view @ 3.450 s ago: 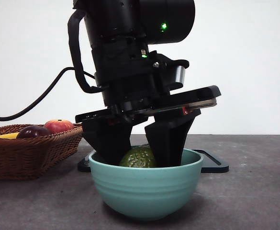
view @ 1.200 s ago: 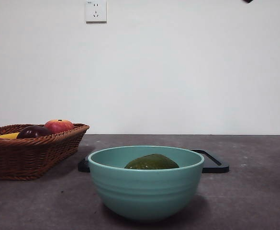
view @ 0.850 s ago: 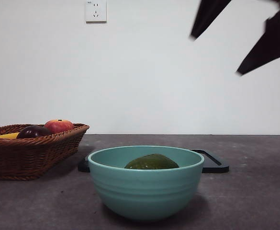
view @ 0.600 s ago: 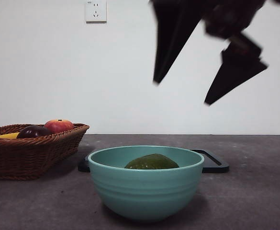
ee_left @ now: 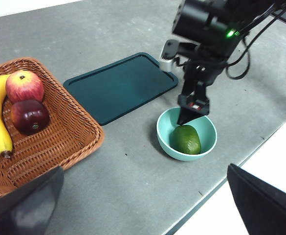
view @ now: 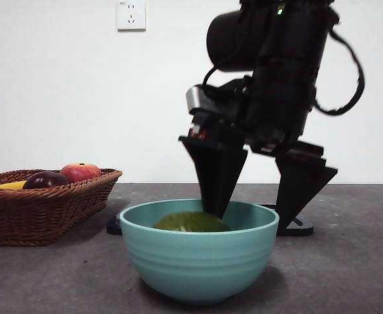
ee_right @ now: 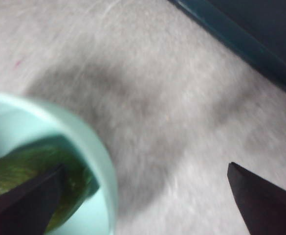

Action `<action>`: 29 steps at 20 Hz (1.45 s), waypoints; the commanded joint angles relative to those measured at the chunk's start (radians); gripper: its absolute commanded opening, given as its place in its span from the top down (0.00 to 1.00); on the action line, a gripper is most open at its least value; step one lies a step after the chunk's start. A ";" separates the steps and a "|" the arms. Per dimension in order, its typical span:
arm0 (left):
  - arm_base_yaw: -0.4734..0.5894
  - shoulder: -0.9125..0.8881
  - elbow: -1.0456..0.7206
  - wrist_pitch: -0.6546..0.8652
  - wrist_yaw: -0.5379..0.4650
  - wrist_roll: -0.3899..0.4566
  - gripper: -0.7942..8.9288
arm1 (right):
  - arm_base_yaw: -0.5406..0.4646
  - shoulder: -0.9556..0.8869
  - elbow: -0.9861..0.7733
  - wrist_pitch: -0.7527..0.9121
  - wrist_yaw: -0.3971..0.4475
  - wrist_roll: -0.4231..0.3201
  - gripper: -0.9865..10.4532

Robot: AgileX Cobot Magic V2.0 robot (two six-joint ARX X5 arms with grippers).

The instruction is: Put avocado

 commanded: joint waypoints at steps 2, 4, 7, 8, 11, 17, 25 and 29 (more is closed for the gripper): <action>-0.011 0.000 0.011 0.011 -0.005 0.009 0.35 | 0.018 0.025 0.019 0.037 -0.005 -0.013 0.66; -0.011 0.000 0.011 0.011 -0.005 0.009 0.35 | 0.020 0.025 0.019 0.038 -0.014 -0.011 0.79; -0.011 0.000 0.011 0.010 -0.005 0.009 0.35 | 0.031 0.025 0.019 0.045 -0.032 -0.012 0.91; -0.011 0.000 0.011 0.010 -0.005 0.008 0.35 | 0.034 0.025 0.019 0.046 -0.030 -0.011 0.91; -0.011 0.000 0.011 0.010 -0.005 0.009 0.35 | 0.042 0.025 0.049 0.038 0.003 0.020 0.91; -0.011 0.000 0.011 0.011 -0.005 0.009 0.35 | -0.035 0.063 0.255 -0.007 0.049 0.079 0.91; -0.011 0.000 0.011 0.011 -0.005 0.009 0.36 | -0.213 0.333 0.615 -0.076 0.049 0.090 0.91; -0.011 0.000 0.011 0.010 -0.005 0.009 0.35 | -0.243 0.403 0.621 -0.073 0.016 0.109 0.91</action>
